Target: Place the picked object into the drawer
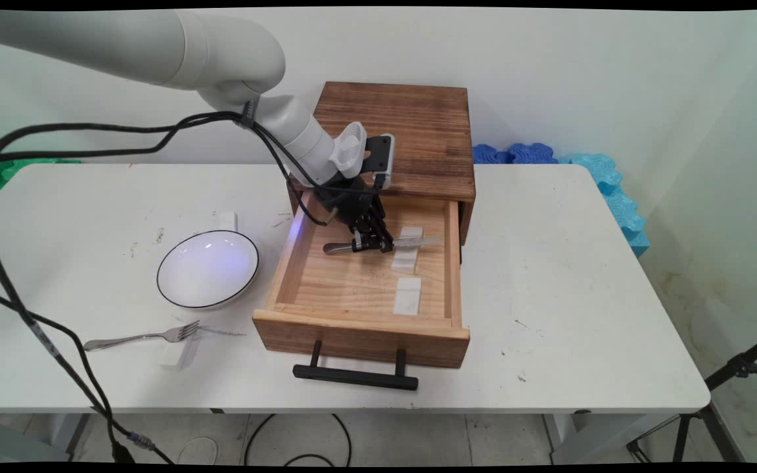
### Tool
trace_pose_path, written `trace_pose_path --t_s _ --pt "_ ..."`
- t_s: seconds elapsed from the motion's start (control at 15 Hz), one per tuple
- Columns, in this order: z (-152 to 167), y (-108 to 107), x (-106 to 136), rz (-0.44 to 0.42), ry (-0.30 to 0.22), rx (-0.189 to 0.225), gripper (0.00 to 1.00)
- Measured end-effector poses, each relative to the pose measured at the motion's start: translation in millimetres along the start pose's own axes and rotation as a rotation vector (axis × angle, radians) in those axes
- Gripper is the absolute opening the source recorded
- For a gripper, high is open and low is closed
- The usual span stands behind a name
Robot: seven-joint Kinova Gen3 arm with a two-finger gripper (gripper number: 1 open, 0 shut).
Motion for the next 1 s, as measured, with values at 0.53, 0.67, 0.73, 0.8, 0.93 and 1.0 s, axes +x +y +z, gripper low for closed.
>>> trace_pose_path --t_s 0.53,0.67,0.73,0.8,0.93,1.0 --pt "14 1 -1 -0.009 0.012 0.003 0.0" --pt "17 0 -1 -0.009 0.016 0.004 1.0" --pt "18 0 0 -0.009 0.017 0.004 1.0" --pt "19 0 0 -0.009 0.019 0.005 1.0" --pt "19 1 -2 -0.01 0.026 0.007 1.0" --pt "19 1 -2 -0.01 0.029 0.008 1.0"
